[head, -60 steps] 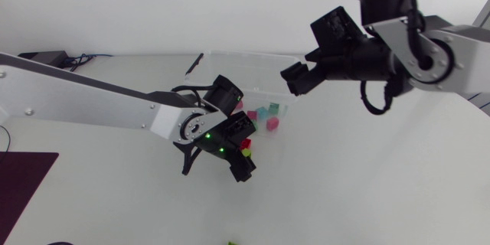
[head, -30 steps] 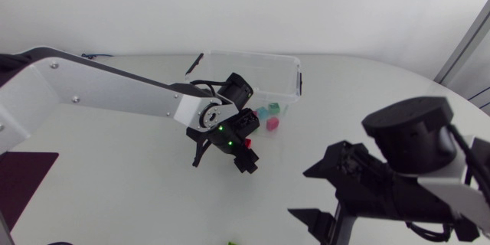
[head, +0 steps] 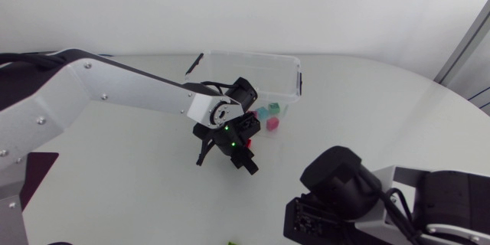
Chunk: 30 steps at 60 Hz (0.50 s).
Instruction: Pick up the duplo bricks and place them in the container
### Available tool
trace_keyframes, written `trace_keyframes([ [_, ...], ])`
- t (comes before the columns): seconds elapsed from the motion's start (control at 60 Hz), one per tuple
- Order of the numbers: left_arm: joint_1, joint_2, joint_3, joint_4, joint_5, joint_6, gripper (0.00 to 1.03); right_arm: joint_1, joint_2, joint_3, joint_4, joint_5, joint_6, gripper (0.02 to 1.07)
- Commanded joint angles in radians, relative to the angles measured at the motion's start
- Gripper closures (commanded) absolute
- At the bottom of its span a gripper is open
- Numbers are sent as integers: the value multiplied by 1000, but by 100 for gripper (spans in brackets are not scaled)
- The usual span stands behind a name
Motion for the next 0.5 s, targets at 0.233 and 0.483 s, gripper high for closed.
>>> trace_keyframes([
  [0.233,35,-95,-42,-16,10,-2,87,98,158,-9,31,-17,-5,12],
  [0.483,81,-268,-119,-19,32,7,87,118,204,11,58,-19,-6,13],
])
